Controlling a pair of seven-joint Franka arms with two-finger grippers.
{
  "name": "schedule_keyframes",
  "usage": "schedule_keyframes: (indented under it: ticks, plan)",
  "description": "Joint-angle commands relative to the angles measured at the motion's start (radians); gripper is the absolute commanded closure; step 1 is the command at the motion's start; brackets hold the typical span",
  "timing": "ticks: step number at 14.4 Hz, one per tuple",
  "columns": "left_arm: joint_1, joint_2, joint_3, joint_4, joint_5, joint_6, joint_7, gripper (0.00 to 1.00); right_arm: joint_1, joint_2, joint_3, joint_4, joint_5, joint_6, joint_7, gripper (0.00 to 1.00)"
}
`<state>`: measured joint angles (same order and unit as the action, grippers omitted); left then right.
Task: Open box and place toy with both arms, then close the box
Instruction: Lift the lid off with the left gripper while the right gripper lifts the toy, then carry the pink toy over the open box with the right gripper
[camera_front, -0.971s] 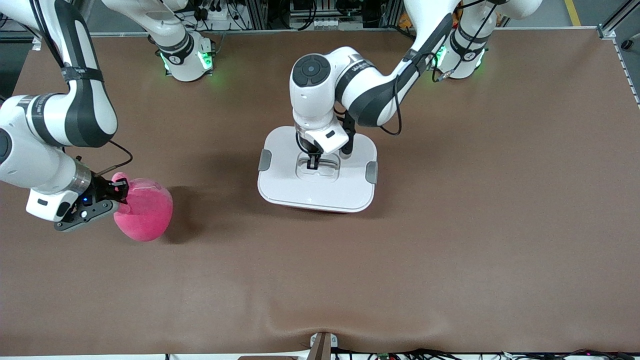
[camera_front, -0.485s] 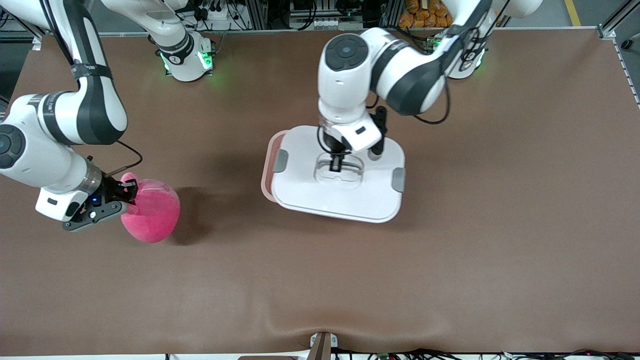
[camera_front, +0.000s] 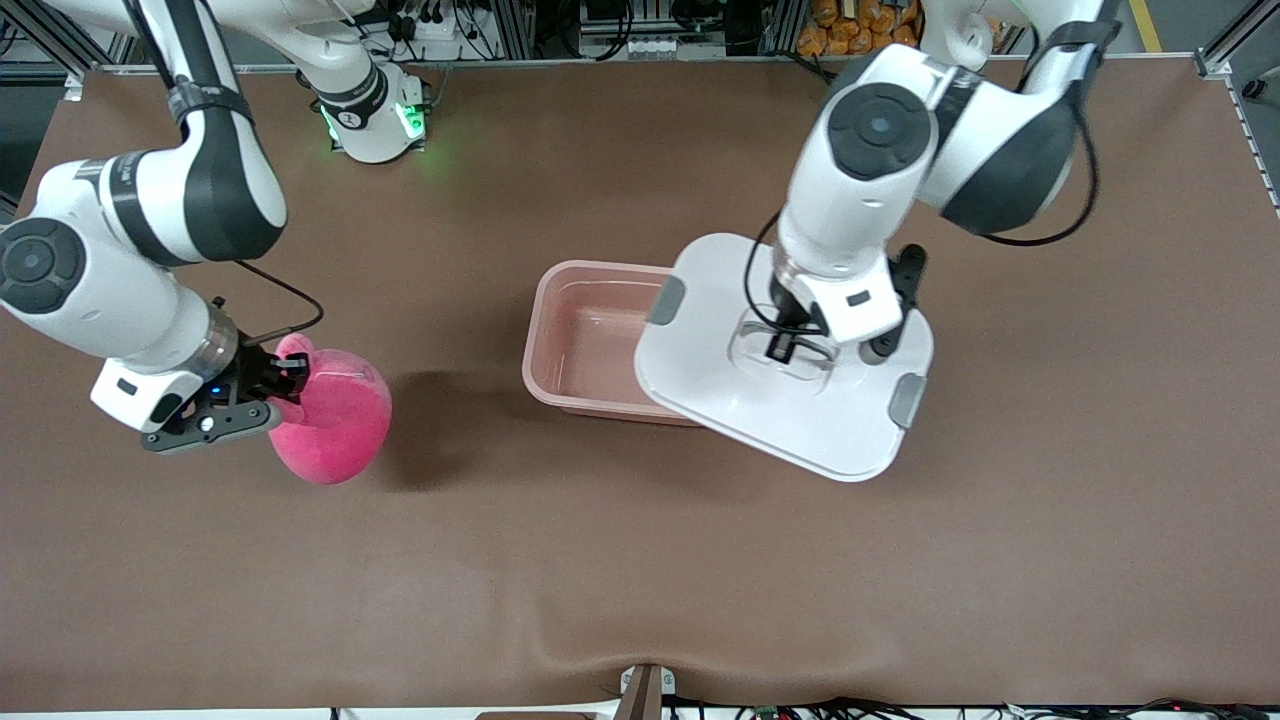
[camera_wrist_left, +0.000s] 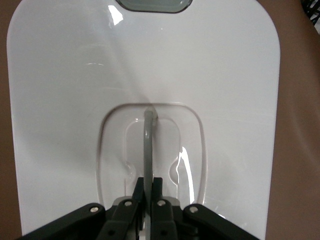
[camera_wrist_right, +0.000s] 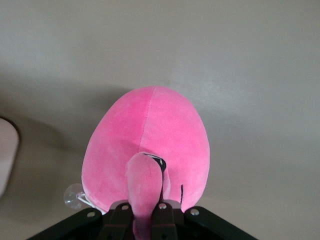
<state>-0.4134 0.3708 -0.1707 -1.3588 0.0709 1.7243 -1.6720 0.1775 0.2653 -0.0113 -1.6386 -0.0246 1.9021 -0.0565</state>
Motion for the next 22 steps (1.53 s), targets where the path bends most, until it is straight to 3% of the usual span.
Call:
schedule_keyframes:
  ticks: [1,6,12,18,22]
  plan:
    - [0.063,-0.038,-0.009,-0.017,-0.023,-0.067,0.153,1.00,0.043,-0.005,-0.004,0.046,0.005,-0.061,0.156,1.00]
    - [0.195,-0.070,-0.009,-0.017,-0.057,-0.187,0.446,1.00,0.080,0.002,-0.006,0.124,0.129,-0.144,0.363,1.00]
    - [0.330,-0.098,-0.007,-0.022,-0.062,-0.261,0.724,1.00,0.236,0.017,-0.006,0.169,0.146,-0.158,0.694,1.00]
    - [0.442,-0.096,-0.007,-0.065,-0.065,-0.261,0.946,1.00,0.329,0.061,-0.003,0.243,0.199,-0.187,0.676,1.00]
    - [0.467,-0.095,-0.007,-0.080,-0.066,-0.262,0.994,1.00,0.353,0.074,-0.001,0.238,0.233,-0.211,0.458,1.00]
